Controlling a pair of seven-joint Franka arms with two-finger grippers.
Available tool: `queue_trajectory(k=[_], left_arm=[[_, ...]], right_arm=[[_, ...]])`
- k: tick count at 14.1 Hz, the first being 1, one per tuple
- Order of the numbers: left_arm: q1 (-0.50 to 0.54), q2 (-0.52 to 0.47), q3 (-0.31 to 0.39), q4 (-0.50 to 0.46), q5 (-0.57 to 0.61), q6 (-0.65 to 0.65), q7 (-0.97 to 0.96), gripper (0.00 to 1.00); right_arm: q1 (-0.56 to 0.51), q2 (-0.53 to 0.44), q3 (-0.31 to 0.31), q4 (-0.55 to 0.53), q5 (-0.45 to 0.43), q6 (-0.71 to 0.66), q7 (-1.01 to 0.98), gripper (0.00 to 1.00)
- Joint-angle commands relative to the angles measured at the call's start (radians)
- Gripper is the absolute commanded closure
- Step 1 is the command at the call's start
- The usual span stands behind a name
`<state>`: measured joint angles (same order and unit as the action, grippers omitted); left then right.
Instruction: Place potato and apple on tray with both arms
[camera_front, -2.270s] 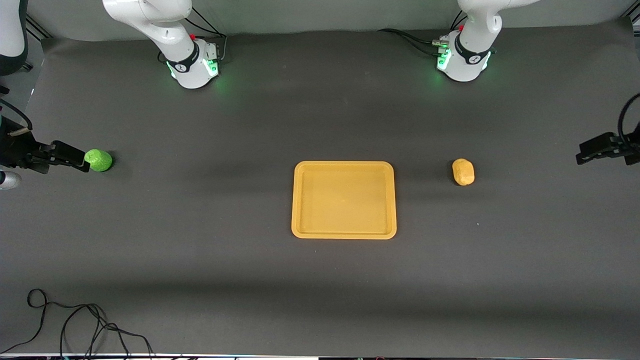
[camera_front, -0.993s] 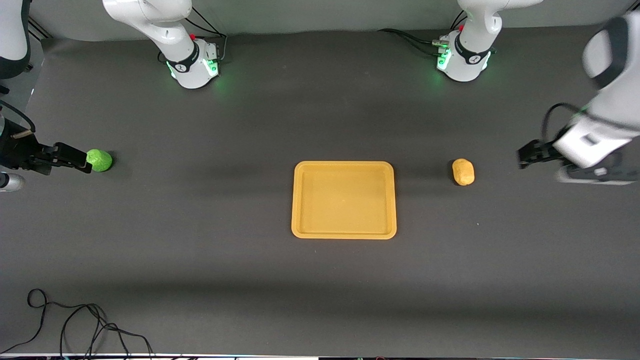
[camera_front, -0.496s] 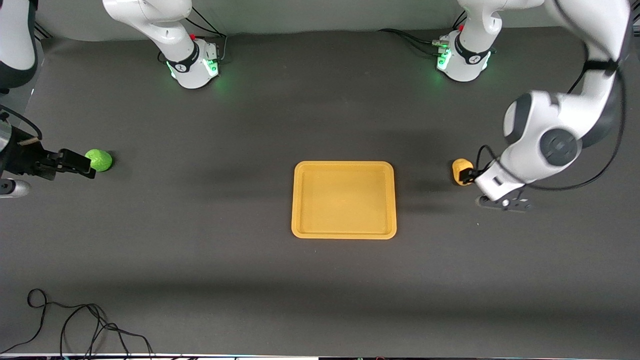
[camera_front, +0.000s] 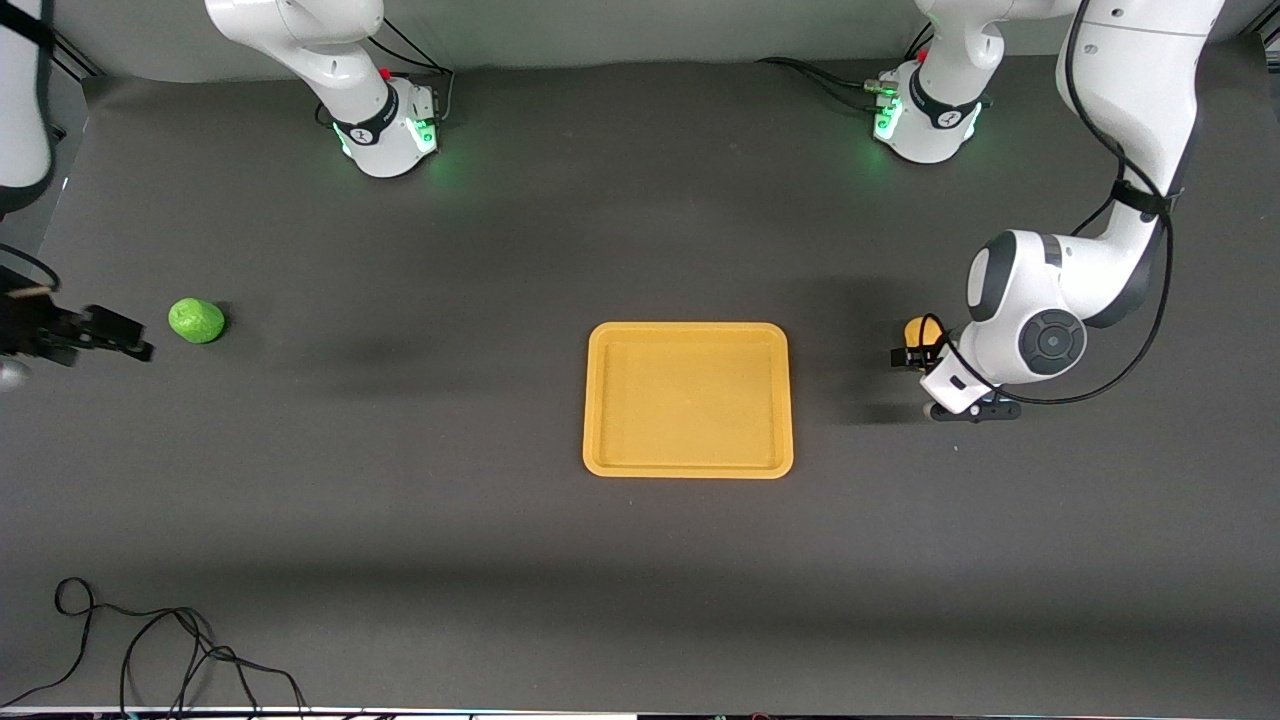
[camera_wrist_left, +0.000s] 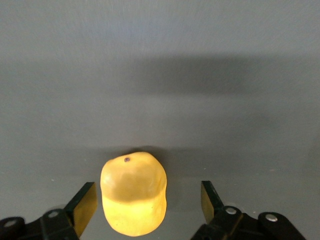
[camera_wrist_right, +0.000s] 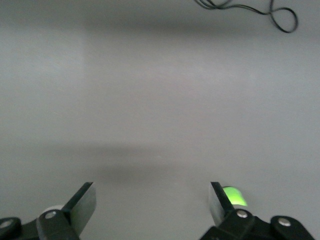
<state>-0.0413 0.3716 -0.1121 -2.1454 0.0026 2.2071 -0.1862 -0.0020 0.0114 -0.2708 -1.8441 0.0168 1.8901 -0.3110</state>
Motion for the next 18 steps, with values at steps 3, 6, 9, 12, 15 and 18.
queue_trajectory(k=[3,6,9,12,15,18], left_arm=[[-0.029,-0.010,0.005,-0.079,0.009,0.014,-0.021,0.13],[-0.029,-0.005,0.003,-0.088,0.057,0.016,-0.025,0.39],[-0.017,-0.031,0.000,-0.052,0.047,0.000,-0.025,0.71],[-0.089,-0.013,-0.044,0.211,-0.045,-0.204,-0.190,0.79],[-0.219,0.094,-0.078,0.436,-0.059,-0.291,-0.323,0.83],[-0.290,0.225,-0.087,0.559,-0.055,-0.203,-0.312,0.80]], right_arm=[[0.011,-0.226,-0.198,-0.277,-0.109,0.105,-0.143,0.00],[0.011,-0.376,-0.306,-0.449,-0.191,0.146,-0.164,0.00],[0.011,-0.413,-0.392,-0.497,-0.224,0.144,-0.239,0.00],[0.014,-0.372,-0.409,-0.500,-0.224,0.168,-0.257,0.00],[0.014,-0.294,-0.416,-0.521,-0.224,0.266,-0.260,0.00],[0.013,-0.207,-0.441,-0.595,-0.221,0.455,-0.270,0.00]])
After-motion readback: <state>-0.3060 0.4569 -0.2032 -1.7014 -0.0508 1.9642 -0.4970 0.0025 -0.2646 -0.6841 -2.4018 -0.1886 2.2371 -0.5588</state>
